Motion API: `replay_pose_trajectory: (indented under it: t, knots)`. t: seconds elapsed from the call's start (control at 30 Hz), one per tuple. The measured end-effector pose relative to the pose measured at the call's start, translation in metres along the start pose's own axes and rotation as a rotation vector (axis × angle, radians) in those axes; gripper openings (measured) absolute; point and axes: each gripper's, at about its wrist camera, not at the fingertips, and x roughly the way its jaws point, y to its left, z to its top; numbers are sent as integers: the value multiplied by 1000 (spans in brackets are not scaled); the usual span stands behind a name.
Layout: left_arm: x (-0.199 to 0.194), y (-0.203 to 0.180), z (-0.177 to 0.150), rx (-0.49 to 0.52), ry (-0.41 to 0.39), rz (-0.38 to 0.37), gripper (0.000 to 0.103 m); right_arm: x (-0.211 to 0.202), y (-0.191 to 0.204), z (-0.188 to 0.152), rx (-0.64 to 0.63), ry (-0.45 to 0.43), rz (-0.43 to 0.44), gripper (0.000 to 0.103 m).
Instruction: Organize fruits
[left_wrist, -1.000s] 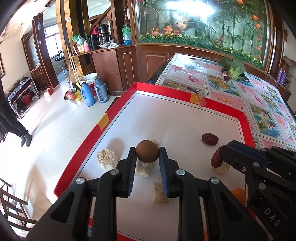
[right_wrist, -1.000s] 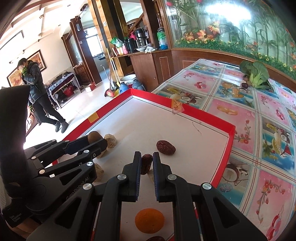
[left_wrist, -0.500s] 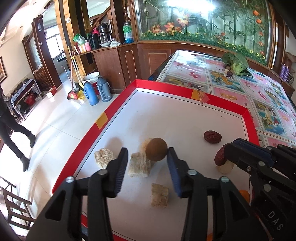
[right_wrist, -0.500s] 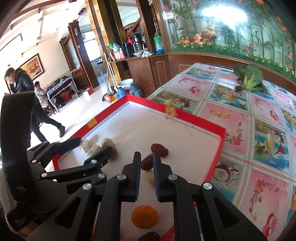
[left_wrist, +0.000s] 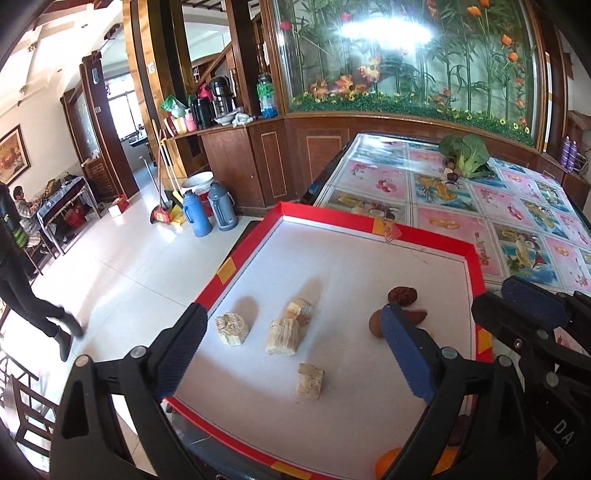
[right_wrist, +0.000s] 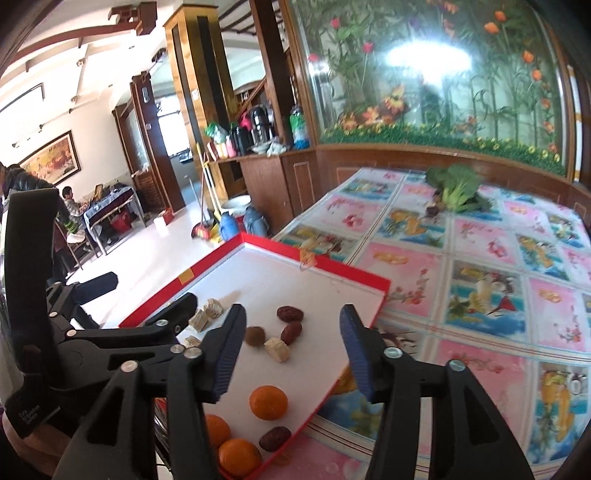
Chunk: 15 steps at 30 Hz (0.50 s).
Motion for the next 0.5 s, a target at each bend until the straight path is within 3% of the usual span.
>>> replay_pose_trajectory:
  t: [0.2, 0.5]
  knots:
    - [-31, -3, 4, 5, -61, 30, 103, -36, -6, 2, 51, -73, 4, 79]
    - [-77, -2, 0, 5, -136, 75, 103, -61, -7, -1, 98, -114, -16, 83]
